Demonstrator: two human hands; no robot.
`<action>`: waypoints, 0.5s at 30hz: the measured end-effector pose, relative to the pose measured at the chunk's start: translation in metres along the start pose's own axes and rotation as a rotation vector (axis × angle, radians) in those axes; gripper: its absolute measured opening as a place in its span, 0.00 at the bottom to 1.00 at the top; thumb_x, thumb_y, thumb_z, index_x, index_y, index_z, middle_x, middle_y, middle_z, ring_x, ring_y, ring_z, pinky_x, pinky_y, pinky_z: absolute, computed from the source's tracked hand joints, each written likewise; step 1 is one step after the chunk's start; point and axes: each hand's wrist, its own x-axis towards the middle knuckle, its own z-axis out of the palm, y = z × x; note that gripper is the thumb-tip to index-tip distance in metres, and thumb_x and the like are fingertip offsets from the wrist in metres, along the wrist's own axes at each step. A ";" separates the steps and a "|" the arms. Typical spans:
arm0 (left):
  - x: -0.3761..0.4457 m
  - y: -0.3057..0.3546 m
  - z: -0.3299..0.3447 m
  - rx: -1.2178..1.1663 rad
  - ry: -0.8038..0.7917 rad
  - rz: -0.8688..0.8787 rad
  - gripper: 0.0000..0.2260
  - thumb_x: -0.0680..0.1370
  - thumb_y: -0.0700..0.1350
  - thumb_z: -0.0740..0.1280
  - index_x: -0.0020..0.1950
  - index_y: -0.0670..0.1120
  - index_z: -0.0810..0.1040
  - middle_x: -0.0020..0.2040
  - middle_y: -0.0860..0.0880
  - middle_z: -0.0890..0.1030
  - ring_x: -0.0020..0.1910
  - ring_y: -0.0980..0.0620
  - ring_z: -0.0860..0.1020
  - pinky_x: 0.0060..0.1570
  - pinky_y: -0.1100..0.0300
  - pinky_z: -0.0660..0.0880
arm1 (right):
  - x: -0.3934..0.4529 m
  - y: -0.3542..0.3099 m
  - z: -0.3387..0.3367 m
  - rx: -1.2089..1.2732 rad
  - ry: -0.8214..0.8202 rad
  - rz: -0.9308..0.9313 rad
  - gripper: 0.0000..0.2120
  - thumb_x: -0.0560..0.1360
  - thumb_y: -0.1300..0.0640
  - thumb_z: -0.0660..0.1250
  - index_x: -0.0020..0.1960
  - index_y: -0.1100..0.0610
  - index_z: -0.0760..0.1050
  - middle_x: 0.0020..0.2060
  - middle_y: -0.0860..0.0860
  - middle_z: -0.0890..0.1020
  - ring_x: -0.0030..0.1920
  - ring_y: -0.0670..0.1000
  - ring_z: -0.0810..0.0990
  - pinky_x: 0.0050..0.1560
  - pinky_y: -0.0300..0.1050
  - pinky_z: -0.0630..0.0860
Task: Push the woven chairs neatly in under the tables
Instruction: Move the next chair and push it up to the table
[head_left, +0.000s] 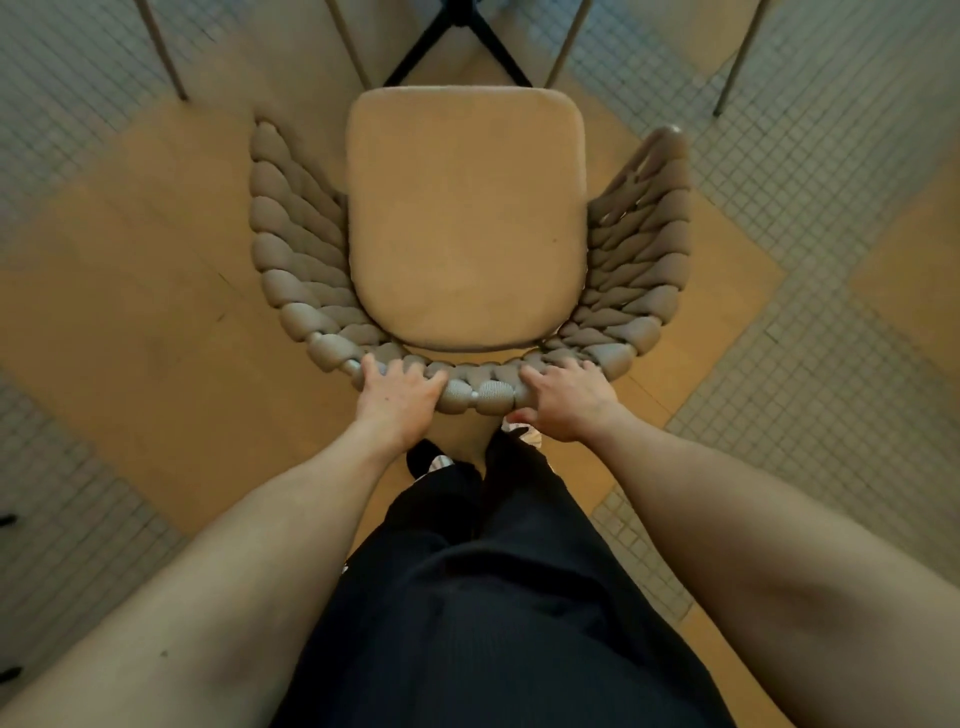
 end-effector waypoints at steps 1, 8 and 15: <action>0.001 0.000 -0.001 0.004 -0.006 0.002 0.20 0.81 0.42 0.56 0.73 0.54 0.64 0.66 0.46 0.74 0.66 0.42 0.71 0.68 0.33 0.58 | 0.000 0.001 -0.002 -0.004 -0.001 0.000 0.32 0.78 0.30 0.59 0.74 0.48 0.64 0.67 0.54 0.77 0.69 0.60 0.70 0.66 0.60 0.68; 0.015 -0.010 -0.008 -0.014 0.014 -0.009 0.18 0.80 0.42 0.61 0.68 0.55 0.67 0.61 0.47 0.76 0.62 0.44 0.72 0.64 0.36 0.62 | 0.011 0.005 -0.015 -0.004 -0.001 -0.007 0.32 0.77 0.29 0.59 0.73 0.47 0.65 0.65 0.54 0.78 0.68 0.60 0.72 0.64 0.60 0.72; 0.061 -0.035 -0.047 -0.045 0.051 -0.036 0.19 0.80 0.41 0.61 0.68 0.57 0.68 0.60 0.48 0.76 0.61 0.46 0.73 0.66 0.37 0.61 | 0.053 0.024 -0.062 0.000 0.022 -0.013 0.32 0.77 0.29 0.60 0.72 0.48 0.67 0.65 0.54 0.78 0.67 0.60 0.72 0.64 0.60 0.71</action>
